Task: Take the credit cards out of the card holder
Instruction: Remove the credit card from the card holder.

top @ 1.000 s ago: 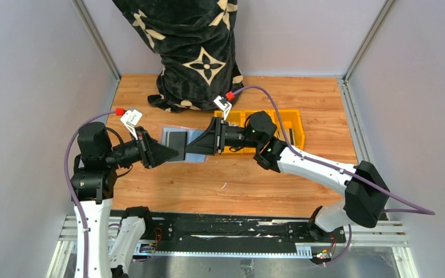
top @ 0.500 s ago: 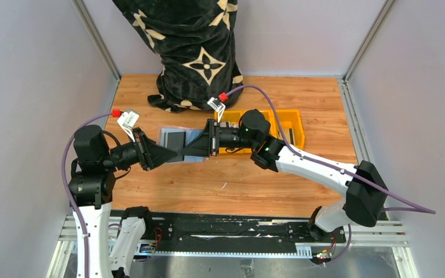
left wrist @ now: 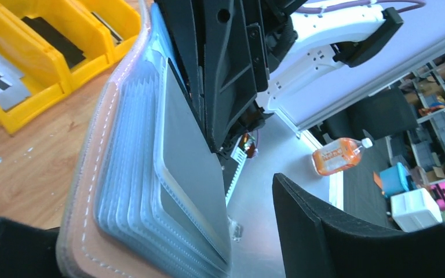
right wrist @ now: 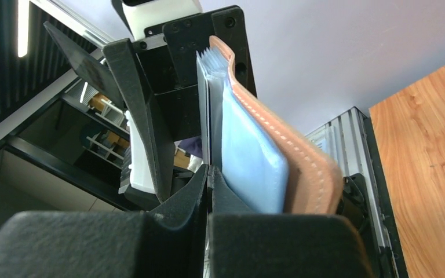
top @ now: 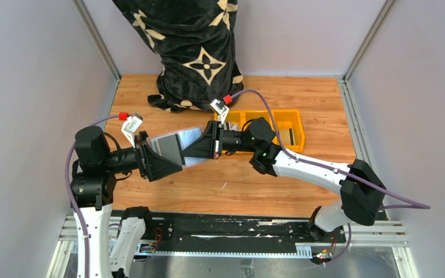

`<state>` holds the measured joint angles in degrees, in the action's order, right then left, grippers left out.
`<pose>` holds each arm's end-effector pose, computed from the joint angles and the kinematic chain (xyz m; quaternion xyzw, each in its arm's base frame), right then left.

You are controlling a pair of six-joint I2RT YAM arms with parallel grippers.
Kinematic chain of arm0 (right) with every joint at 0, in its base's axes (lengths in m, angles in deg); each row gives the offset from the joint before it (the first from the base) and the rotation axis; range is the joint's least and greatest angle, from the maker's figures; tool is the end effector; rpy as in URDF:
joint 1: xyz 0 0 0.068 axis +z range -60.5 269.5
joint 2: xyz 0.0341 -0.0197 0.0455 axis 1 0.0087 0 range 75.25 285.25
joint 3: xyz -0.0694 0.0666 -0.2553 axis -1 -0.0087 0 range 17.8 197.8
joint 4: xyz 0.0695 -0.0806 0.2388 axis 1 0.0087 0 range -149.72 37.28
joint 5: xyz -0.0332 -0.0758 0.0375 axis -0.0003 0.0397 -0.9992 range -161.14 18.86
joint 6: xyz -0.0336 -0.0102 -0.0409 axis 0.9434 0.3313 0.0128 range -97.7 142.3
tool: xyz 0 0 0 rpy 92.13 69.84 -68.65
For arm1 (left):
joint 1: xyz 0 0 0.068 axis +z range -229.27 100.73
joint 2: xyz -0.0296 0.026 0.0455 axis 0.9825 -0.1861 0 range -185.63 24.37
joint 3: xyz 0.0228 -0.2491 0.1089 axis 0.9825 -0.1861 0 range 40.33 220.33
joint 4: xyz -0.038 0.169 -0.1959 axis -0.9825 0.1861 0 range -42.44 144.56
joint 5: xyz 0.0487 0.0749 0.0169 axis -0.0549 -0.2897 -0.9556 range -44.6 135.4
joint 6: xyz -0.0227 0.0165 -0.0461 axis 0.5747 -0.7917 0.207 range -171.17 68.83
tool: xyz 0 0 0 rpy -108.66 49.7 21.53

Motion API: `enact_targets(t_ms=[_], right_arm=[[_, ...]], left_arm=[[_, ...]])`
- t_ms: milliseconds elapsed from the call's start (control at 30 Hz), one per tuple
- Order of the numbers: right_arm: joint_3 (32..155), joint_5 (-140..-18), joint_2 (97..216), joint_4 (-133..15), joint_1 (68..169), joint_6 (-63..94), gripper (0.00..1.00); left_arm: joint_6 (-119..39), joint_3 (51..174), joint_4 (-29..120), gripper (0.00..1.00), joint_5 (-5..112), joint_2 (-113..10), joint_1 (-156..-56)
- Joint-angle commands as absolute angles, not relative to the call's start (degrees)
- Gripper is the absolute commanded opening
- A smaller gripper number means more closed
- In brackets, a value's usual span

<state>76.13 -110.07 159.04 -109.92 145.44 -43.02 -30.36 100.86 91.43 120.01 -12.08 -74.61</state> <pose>0.1667 0.2866 0.3674 -0.2381 0.5296 0.7801 0.2328 0.0879 -0.0273 0.3968 0.1964 0.7116 -0.5552 0.3832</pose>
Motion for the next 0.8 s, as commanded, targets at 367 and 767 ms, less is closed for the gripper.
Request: enact_targets(t_ms=[367,767], right_arm=[[68.8,-107.0,154.3,-116.3,145.4,-42.8,0.0],[67.1,-106.8,151.7,-116.1,145.4,-41.4,0.0]], left_arm=[[-28.5,102.2,91.9,0.42,128.9,-13.7,-75.0],[-28.5,102.9,91.9,0.27,127.3,-14.1,-75.0]])
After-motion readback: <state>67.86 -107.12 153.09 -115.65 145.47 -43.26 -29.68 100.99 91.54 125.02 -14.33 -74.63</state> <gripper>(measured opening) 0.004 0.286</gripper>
